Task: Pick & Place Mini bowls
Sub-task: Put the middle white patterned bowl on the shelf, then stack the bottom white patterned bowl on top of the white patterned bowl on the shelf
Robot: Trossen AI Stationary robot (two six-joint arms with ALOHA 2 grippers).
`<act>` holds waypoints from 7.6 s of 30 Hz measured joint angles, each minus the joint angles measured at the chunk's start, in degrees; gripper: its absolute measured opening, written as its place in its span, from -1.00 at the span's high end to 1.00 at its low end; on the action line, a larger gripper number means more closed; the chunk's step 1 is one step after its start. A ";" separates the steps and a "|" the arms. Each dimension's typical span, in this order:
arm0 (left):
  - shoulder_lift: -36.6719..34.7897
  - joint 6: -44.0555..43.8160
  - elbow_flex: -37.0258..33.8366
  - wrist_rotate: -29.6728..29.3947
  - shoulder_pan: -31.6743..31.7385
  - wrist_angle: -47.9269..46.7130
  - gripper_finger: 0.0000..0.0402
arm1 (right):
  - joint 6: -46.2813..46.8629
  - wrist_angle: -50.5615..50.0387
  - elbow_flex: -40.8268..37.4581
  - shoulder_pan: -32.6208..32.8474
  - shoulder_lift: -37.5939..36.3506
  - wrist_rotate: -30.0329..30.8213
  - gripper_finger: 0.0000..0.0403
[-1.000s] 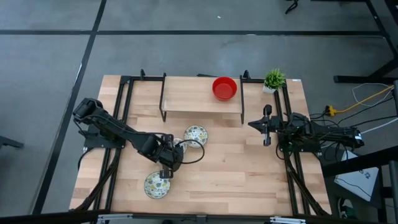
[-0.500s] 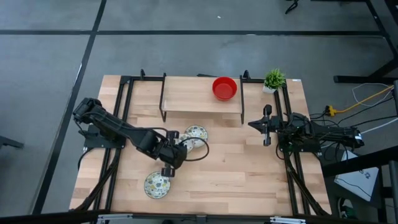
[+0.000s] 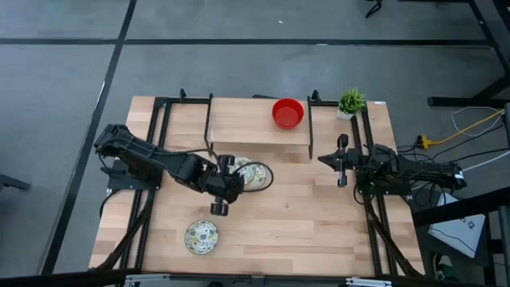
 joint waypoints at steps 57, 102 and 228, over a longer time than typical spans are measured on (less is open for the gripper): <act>0.00 10.33 8.88 -5.03 14.92 -8.65 0.99 | 0.00 0.01 0.01 -0.01 0.00 0.00 0.91; -0.52 17.34 8.26 -3.83 30.72 -10.22 0.98 | 0.00 0.00 0.02 0.00 0.00 0.00 0.91; -1.57 -30.45 6.45 4.74 -18.12 -28.58 0.41 | 0.00 0.00 0.01 -0.02 0.00 -0.01 0.91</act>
